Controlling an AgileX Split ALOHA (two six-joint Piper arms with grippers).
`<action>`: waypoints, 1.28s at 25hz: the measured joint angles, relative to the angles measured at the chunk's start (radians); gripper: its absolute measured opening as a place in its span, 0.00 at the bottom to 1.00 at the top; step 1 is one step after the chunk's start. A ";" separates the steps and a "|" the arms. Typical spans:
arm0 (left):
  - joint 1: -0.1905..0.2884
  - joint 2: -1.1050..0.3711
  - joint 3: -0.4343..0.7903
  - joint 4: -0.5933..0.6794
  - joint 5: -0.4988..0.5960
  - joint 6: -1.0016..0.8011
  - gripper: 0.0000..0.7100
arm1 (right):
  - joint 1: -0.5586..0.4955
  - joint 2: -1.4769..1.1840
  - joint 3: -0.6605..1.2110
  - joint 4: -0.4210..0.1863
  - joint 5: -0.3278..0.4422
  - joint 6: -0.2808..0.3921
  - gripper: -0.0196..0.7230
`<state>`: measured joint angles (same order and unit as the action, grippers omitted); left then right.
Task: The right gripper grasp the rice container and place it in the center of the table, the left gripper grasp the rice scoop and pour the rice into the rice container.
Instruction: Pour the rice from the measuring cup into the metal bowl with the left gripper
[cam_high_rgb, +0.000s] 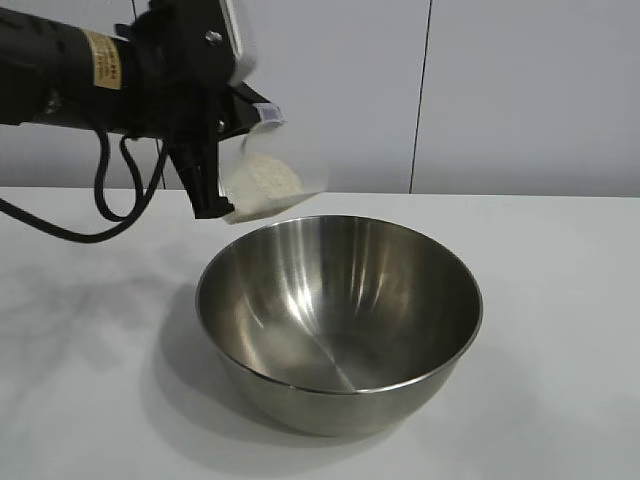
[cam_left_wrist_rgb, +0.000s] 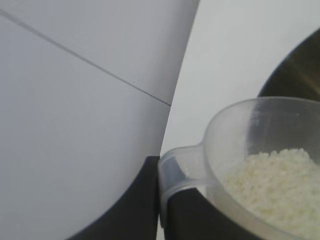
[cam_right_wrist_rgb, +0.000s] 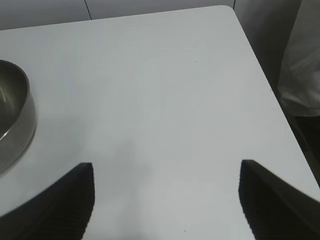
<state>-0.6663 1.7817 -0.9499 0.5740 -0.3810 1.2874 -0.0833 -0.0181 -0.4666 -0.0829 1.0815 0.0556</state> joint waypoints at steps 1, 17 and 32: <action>-0.001 0.011 0.000 0.000 -0.005 0.108 0.00 | 0.000 0.000 0.000 0.000 0.000 0.000 0.76; 0.002 0.046 -0.012 0.148 -0.049 0.481 0.00 | 0.000 0.000 0.000 0.001 0.000 0.000 0.76; 0.002 0.044 -0.053 0.267 -0.027 0.478 0.00 | 0.000 0.000 0.000 0.001 0.000 0.000 0.76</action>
<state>-0.6646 1.8258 -1.0031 0.8415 -0.4081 1.7653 -0.0833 -0.0181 -0.4666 -0.0820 1.0815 0.0556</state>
